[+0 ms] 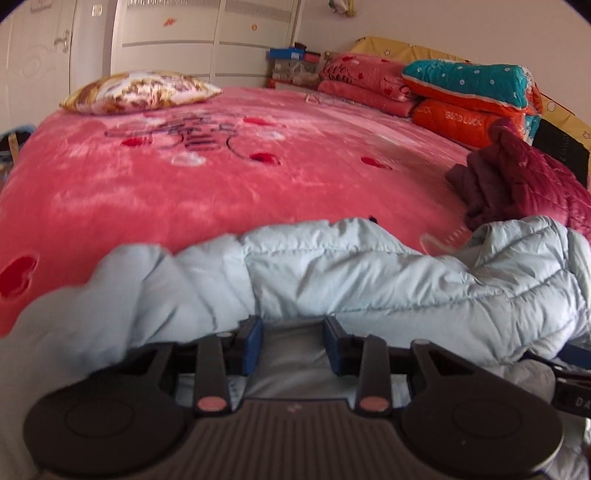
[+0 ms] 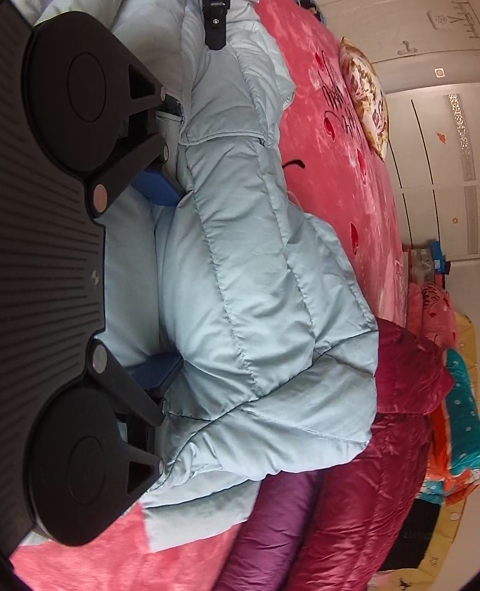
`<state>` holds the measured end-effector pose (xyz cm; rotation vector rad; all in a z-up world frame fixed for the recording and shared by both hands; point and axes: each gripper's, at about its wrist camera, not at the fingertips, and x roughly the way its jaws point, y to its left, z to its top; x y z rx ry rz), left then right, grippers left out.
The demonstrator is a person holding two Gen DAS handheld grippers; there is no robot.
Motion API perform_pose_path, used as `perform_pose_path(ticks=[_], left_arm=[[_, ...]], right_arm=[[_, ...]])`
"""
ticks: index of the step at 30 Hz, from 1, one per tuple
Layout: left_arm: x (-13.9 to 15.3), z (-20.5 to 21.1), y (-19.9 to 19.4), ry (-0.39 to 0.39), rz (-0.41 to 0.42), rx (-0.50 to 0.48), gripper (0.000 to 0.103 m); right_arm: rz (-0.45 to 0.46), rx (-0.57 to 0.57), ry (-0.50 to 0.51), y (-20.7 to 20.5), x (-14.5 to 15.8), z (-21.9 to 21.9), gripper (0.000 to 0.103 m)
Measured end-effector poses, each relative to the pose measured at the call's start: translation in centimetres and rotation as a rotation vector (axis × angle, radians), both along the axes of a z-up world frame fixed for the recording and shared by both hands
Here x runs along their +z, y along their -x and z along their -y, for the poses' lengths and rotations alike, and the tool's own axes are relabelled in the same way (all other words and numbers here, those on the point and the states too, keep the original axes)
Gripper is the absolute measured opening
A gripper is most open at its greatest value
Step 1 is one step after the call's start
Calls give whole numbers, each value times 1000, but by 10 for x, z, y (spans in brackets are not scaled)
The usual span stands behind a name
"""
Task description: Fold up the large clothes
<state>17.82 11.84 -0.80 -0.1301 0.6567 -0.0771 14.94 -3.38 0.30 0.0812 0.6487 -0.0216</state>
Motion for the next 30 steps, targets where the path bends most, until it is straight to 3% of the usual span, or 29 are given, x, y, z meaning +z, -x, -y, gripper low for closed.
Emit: perform_pose_path(ticks=[9,18,22,25,30], left_arm=[[-5,8,-35,-7,65,24,43],[-2,8,-43,15,85,21,48],[14,0,-27,62,96,-10,48],[35,-2,-1,27,147,-57,48],[66,-13,55,62,169,-119,52]], right_arm=[[43,-2,76,-20,-9,-6,103],[68,-3,62,-16,-12,0,103],[38,13,55,-14,-3,4,103],[18,15,-6,-1,14,18,103],[76,-47,-125,63,57,59,103]])
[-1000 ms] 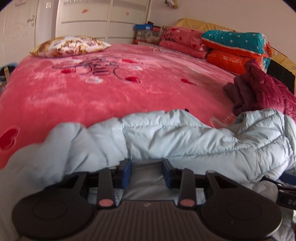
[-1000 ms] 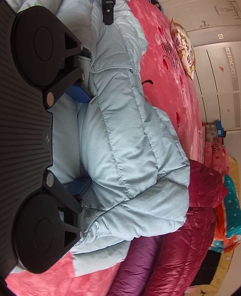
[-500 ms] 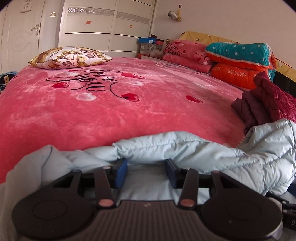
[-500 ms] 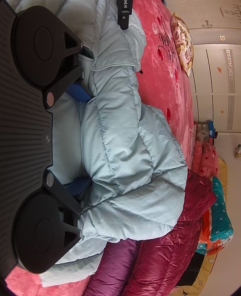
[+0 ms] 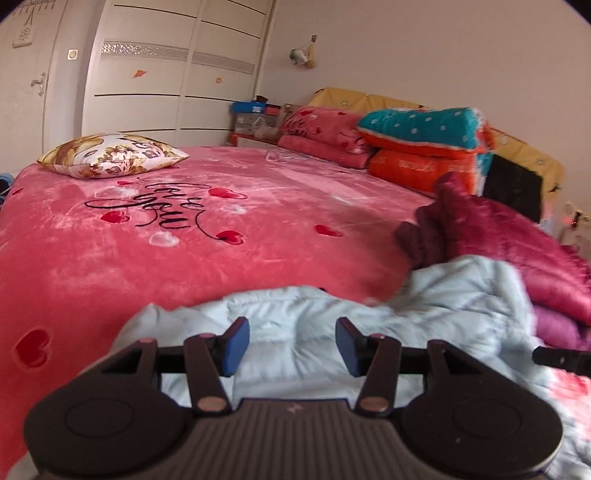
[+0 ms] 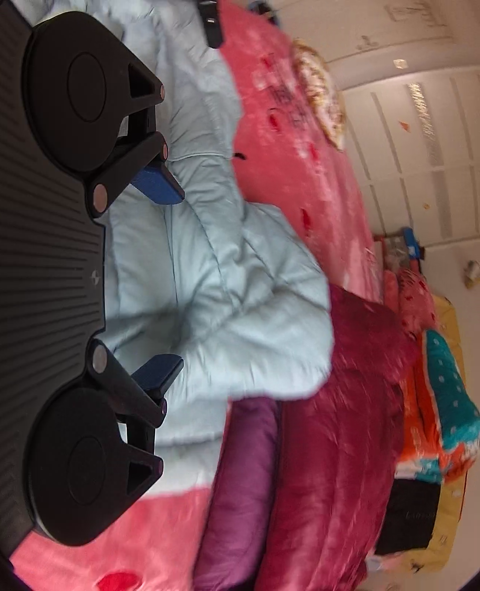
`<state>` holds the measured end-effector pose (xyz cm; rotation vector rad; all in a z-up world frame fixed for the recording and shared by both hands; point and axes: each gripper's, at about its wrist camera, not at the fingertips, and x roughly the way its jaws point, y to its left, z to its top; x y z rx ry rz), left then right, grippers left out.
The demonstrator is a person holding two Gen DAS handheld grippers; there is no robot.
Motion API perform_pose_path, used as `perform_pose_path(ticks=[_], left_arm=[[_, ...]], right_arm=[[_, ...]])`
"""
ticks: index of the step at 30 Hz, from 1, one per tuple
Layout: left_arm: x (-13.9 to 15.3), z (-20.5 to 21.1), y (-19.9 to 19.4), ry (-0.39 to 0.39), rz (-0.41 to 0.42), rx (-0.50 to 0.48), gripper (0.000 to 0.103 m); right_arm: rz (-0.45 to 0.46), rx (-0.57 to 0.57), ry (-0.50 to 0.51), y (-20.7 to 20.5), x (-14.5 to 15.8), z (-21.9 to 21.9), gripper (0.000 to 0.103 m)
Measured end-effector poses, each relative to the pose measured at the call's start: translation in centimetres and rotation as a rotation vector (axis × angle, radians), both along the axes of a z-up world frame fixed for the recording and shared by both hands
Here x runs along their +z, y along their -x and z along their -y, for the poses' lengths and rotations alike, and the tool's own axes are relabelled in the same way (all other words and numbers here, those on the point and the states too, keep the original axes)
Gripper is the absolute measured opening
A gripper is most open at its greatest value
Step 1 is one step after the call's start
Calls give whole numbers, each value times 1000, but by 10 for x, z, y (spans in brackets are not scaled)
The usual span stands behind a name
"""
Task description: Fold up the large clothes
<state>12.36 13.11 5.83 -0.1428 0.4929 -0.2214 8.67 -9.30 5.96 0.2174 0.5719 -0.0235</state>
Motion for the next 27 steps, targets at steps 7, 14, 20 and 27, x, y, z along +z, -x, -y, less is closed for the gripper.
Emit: perform_pose_path(ticks=[7,14,20,27], left_arm=[[11,-9,97,-12,-114,-80,60],[-13,-35,168,87,-309,-20,62],[-37,-52,182,184,-382,57,62],[-54,-53,180,252,-402,27,73]], right_arm=[[-40,-72,-68,108,13,68,103],[-109,-113,-268,196,-28,125,103],[-147,-48,-466,212,-52,129,103],[-193,54,-392,210,-51,94,103]])
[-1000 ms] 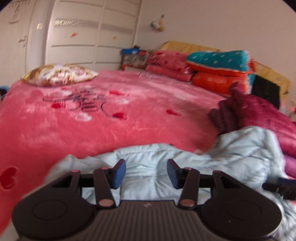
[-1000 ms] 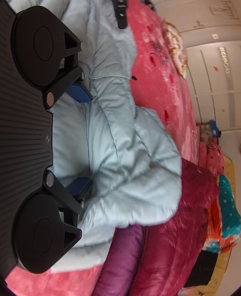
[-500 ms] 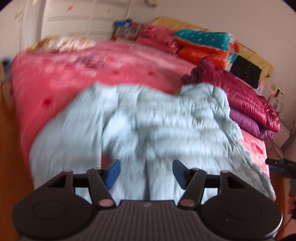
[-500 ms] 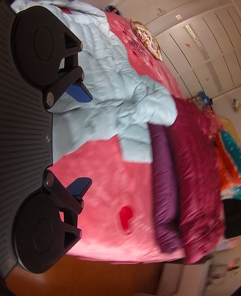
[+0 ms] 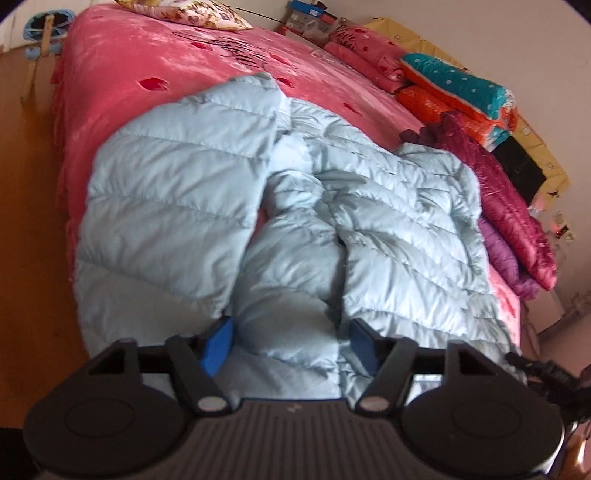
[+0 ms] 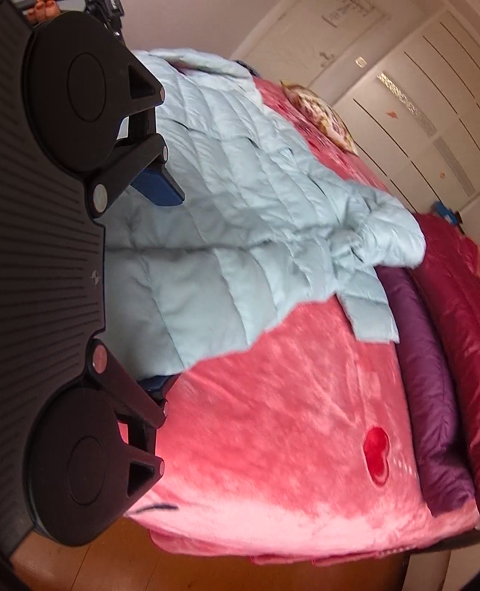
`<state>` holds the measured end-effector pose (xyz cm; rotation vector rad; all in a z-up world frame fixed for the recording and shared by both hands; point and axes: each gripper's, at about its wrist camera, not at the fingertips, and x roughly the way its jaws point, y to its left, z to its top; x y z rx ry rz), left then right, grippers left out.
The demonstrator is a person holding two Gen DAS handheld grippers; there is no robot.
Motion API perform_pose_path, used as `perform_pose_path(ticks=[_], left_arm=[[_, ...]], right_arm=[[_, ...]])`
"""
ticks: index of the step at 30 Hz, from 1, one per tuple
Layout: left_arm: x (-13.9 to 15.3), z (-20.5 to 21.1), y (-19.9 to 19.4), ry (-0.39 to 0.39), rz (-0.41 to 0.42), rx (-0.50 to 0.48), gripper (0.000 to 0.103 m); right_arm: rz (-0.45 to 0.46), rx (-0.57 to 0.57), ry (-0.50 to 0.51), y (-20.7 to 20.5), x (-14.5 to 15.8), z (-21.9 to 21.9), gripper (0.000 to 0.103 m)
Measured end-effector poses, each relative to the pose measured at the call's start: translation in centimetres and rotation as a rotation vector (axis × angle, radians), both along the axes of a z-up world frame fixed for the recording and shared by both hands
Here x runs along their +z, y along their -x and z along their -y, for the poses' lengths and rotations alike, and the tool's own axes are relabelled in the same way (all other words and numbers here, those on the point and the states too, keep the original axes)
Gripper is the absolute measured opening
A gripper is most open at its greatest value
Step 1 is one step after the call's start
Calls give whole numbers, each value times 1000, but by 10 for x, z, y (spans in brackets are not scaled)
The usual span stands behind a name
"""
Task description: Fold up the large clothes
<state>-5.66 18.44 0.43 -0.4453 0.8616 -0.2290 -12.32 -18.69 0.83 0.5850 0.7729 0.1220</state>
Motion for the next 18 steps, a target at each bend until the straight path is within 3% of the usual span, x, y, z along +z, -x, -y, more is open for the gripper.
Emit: perform_pose_path(ticks=[4,6,10,12,14,15,17,18], left_arm=[[-2,5,-1,8,1,-22,83],[-4,7,0,7,-5,-36,88],[-4,14,3,-12,-5,-63,90],[-3,18,6,-34,-2,-76,81],[-1,19,10,-53,-4,-76,57],[-1,19,12,-51,-8,-76,50],[0,17,15,-14,-24,-87,21],[0,17,17,5,-34,-94,17]], right_arm=[[-8,57,86,-3,3,-22,102],[-10,61,101,-2,4,-29,96],[-18,53,116,1,6,-38,51],[-19,44,129,4,9,-44,44],[-19,38,156,3,9,-51,36],[-19,33,162,4,10,-54,35],[-15,21,172,7,13,-58,28],[-11,14,178,8,15,-60,27]])
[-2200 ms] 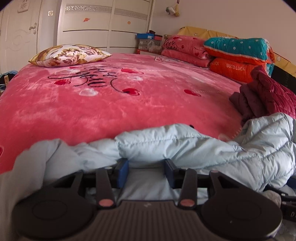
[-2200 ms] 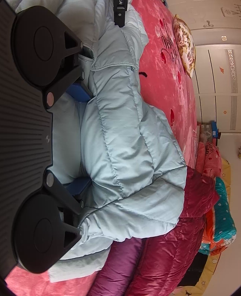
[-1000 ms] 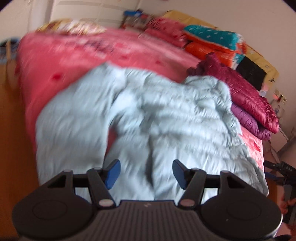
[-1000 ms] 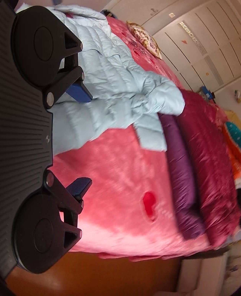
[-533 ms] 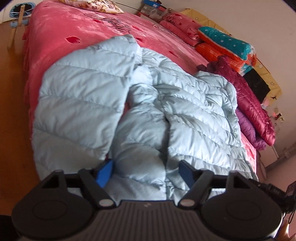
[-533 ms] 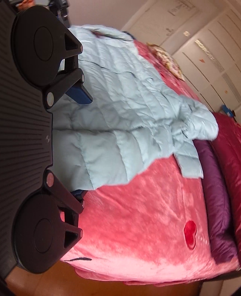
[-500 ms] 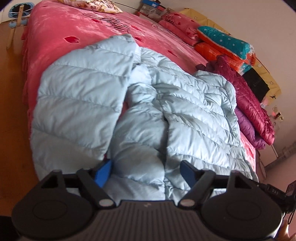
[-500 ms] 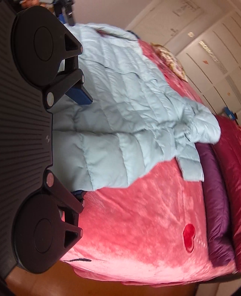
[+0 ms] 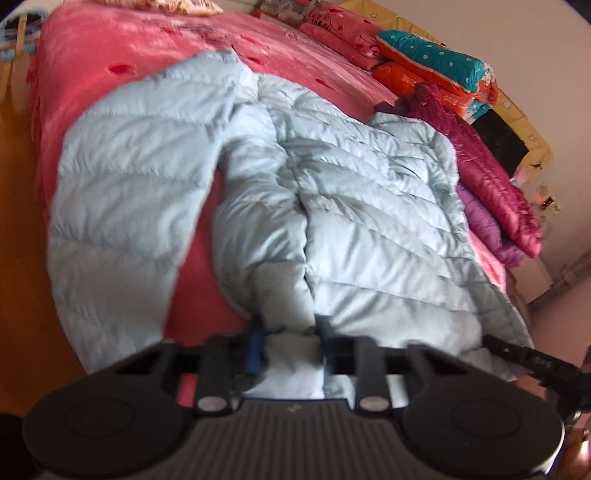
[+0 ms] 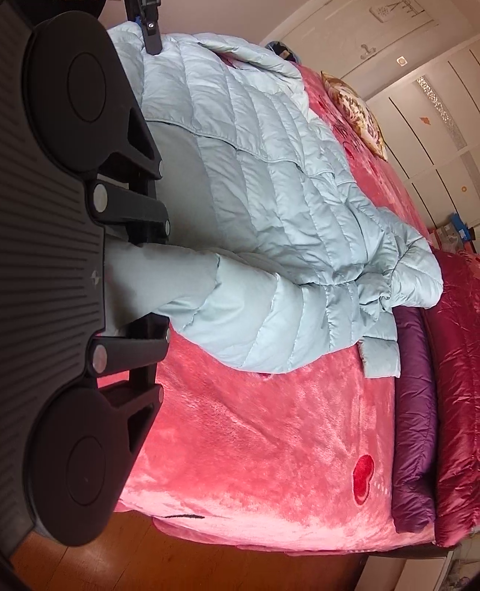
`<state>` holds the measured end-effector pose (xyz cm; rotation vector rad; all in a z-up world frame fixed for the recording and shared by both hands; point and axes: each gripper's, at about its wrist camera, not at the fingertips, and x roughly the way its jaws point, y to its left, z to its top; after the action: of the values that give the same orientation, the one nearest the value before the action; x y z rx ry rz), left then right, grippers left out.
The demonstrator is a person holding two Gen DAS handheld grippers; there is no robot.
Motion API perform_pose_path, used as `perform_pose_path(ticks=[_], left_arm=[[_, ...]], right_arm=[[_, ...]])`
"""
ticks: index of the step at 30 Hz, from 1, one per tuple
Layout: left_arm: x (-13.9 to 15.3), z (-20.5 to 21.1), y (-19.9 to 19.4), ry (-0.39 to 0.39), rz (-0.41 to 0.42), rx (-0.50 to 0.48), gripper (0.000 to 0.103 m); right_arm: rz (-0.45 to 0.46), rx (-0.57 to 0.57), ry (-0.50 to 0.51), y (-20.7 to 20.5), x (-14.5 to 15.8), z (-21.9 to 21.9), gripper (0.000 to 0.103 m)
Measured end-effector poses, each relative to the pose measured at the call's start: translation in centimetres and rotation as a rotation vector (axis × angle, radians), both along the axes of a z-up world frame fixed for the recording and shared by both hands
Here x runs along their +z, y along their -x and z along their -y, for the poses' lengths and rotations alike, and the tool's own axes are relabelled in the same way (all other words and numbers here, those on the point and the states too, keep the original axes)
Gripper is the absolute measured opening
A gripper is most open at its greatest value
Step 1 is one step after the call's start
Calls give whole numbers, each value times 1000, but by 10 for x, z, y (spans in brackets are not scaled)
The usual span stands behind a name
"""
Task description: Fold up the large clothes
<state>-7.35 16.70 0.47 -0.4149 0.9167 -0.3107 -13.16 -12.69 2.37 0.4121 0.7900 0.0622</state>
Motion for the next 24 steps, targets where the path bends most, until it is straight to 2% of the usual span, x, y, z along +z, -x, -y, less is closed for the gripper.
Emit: perform_pose_path(ticks=[2,5,11,19,24], left_arm=[[3,3,5,-1,-3,-21,12],[9,10,17,-23,0,-75,10],[27,11,43,-22,2,-155,9],[44,-7,75,-10,-14,-216,9],[40,-5,76,-70,-57,-225,9]], right_arm=[[14,-12,2,4,3,1,24],[36,-33,3,14,11,1,22],[40,-55,-5,44,21,10,21],[54,-61,-51,91,39,16,20],[37,-94,-57,105,41,26,20]])
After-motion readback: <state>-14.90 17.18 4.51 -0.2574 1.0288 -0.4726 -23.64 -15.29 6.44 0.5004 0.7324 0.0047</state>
